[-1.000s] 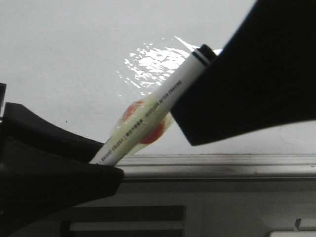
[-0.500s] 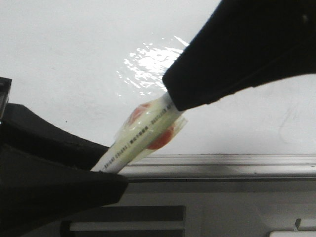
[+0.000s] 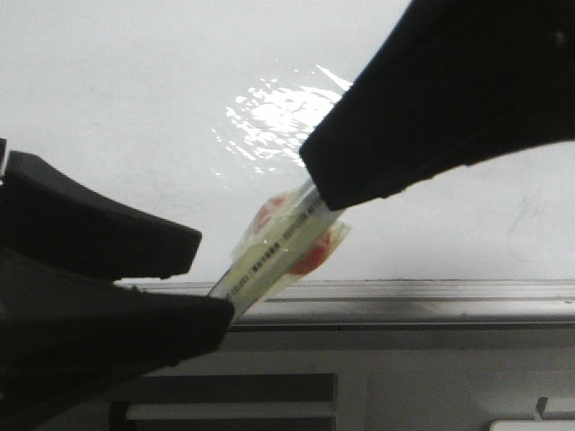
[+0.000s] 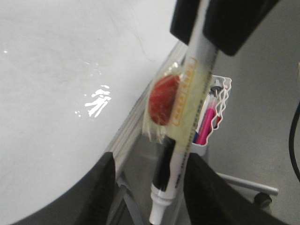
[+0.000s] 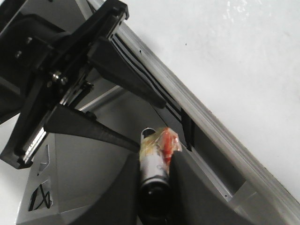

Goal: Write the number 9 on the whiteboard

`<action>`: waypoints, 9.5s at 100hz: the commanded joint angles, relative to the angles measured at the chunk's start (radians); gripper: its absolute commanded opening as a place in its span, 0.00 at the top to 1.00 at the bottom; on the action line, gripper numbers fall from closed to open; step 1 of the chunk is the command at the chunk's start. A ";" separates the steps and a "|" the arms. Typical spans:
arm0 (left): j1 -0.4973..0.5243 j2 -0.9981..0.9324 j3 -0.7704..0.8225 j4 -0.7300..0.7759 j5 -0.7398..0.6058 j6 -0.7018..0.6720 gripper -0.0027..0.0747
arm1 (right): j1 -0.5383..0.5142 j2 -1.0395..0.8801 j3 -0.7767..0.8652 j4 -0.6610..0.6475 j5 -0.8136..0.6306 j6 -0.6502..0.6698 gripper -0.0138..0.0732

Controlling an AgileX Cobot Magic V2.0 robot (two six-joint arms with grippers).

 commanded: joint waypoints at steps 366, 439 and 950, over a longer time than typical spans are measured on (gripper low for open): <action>0.000 -0.042 -0.164 -0.303 0.097 -0.022 0.99 | -0.120 0.191 -0.362 0.069 0.239 0.076 0.42; 0.087 0.014 -0.170 -0.849 0.201 -0.022 0.99 | -0.120 0.191 -0.362 0.069 0.249 0.076 0.42; 1.008 -1.179 0.249 -0.162 0.849 -0.073 0.99 | -0.120 -0.753 0.557 -0.110 -0.476 0.076 0.92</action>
